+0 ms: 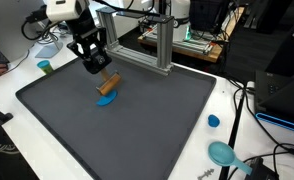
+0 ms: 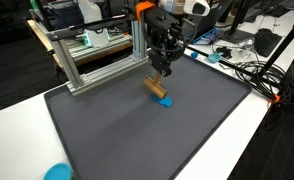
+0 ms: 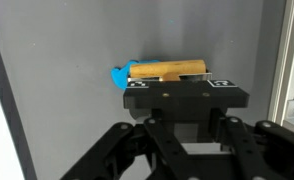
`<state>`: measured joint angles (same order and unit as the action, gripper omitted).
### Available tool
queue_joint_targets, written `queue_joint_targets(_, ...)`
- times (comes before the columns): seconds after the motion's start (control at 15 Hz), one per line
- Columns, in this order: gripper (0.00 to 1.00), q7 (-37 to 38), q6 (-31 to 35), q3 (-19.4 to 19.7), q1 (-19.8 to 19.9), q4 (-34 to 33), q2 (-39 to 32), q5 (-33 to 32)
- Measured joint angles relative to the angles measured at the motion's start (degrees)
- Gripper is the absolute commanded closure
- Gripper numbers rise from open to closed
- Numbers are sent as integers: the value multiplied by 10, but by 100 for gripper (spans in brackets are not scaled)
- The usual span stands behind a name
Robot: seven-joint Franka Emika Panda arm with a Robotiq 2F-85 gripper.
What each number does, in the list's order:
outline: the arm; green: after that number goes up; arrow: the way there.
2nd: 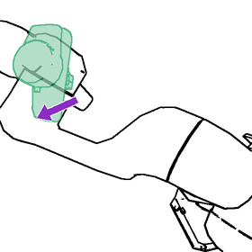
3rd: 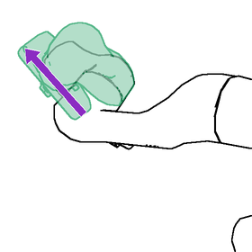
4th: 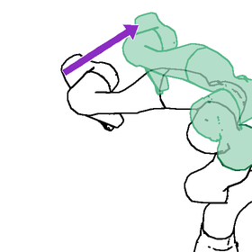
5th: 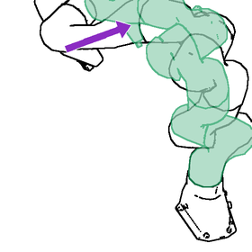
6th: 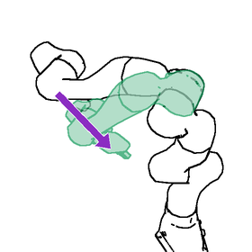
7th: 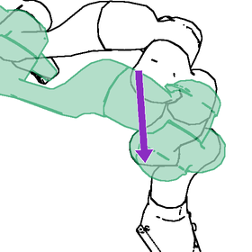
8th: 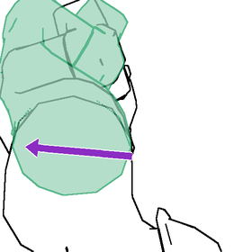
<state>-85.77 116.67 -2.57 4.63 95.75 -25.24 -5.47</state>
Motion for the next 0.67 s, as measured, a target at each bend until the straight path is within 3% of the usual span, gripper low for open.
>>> queue_joint_targets(0.07, 54, -4, -3, 0, 0, -13, -8, 4)
queue_joint_targets(0.2, 54, -5, -4, 0, 1, -33, -20, 12)
queue_joint_targets(0.27, 79, -5, -5, 0, 1, -39, -23, 13)
queue_joint_targets(0.67, 79, -5, 6, -1, 0, -36, -31, 14)
